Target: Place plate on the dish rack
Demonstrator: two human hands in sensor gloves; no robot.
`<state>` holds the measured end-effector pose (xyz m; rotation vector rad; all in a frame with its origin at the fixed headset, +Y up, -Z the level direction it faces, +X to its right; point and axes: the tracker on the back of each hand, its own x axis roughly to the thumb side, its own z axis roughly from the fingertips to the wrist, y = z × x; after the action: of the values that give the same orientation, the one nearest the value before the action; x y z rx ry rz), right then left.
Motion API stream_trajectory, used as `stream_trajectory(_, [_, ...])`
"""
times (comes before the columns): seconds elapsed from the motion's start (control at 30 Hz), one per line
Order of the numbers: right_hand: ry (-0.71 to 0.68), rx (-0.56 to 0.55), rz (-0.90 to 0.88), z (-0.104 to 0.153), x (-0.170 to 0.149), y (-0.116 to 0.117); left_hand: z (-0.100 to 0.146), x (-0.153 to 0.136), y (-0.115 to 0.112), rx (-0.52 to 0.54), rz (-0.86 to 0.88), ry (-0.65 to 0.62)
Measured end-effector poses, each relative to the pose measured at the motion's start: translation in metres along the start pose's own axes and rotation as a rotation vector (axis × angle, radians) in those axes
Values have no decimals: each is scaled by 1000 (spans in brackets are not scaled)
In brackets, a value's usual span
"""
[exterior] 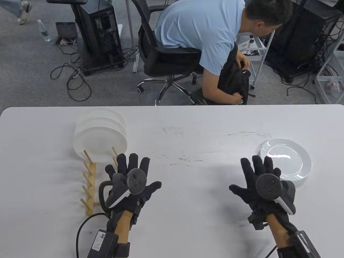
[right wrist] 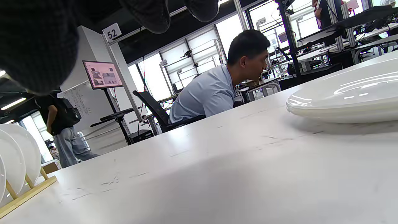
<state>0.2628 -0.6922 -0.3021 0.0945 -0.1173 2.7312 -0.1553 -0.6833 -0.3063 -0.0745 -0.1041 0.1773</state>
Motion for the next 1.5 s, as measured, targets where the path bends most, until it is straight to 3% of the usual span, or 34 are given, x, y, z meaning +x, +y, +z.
stream_trajectory(1.1, [7,150,-29,-1,5,5,-3,11,-5,-68,39,-31])
stream_trajectory(1.3, [-7,158,-111,2,15,-16,-4,11,-4,-67,65,-40])
stream_trajectory(1.5, [90,110,-170,-22,12,-53,-4,11,-4,-65,79,-46])
